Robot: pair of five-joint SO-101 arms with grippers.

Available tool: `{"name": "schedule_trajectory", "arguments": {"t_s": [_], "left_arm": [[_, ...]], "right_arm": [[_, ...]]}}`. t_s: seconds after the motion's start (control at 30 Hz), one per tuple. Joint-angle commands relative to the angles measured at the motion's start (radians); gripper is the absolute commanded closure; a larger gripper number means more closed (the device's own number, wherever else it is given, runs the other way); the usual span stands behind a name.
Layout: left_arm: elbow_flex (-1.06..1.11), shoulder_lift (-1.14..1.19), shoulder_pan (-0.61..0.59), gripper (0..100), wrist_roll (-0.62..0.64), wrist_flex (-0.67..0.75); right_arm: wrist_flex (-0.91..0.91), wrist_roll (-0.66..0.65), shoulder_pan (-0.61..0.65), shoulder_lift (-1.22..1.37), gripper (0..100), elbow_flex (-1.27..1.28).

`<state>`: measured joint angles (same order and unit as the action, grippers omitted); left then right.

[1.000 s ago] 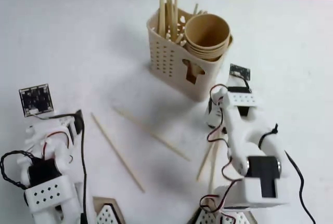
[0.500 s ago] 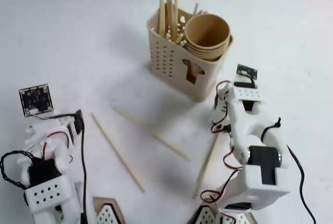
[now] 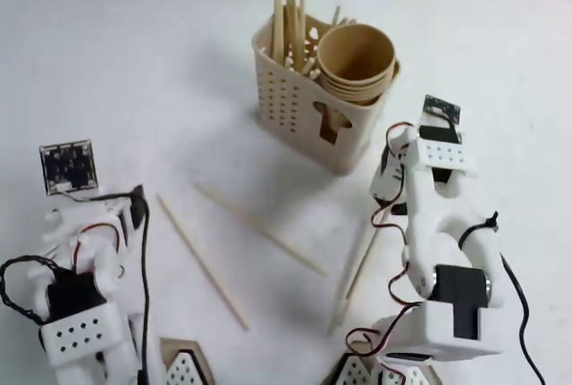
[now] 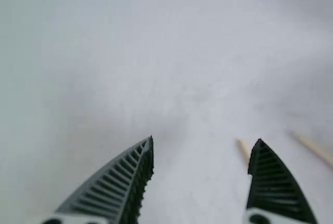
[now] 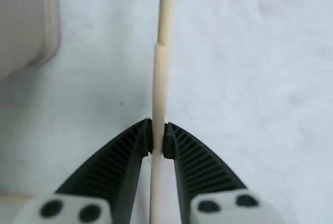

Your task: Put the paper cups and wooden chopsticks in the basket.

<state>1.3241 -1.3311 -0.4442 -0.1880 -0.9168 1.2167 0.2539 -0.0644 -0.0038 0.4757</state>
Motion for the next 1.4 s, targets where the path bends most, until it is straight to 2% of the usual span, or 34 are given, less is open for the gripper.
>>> {"name": "schedule_trajectory", "arguments": {"t_s": [0.0, 0.2, 0.4, 0.67, 0.9, 1.03, 1.37], "left_arm": [[-0.147, -0.005, 0.053, 71, -0.049, -0.114], [-0.318, -0.005, 0.13, 70, -0.11, -0.299], [-0.431, 0.045, 0.185, 70, -0.175, -0.428], [-0.667, 0.519, 0.306, 70, -0.158, -0.563], [-0.864, 0.917, 0.412, 70, 0.071, -0.563], [-0.947, 1.107, 0.47, 70, 0.141, -0.563], [-1.109, 1.48, 0.519, 70, 0.272, -0.502]], "right_arm": [[0.002, -0.006, -0.007, -0.045, 98.1, 0.0], [0.002, -0.034, -0.007, -0.045, 98.1, -0.005], [0.001, -0.032, -0.007, -0.036, 98.1, -0.002], [0.002, -0.032, -0.03, -0.038, 98.1, 0.028], [0.001, -0.032, -0.035, -0.036, 98.1, 0.032], [-0.025, -0.031, -0.036, -0.035, 98.1, 0.034], [-0.022, -0.031, -0.056, -0.036, 98.1, 0.034]]}}
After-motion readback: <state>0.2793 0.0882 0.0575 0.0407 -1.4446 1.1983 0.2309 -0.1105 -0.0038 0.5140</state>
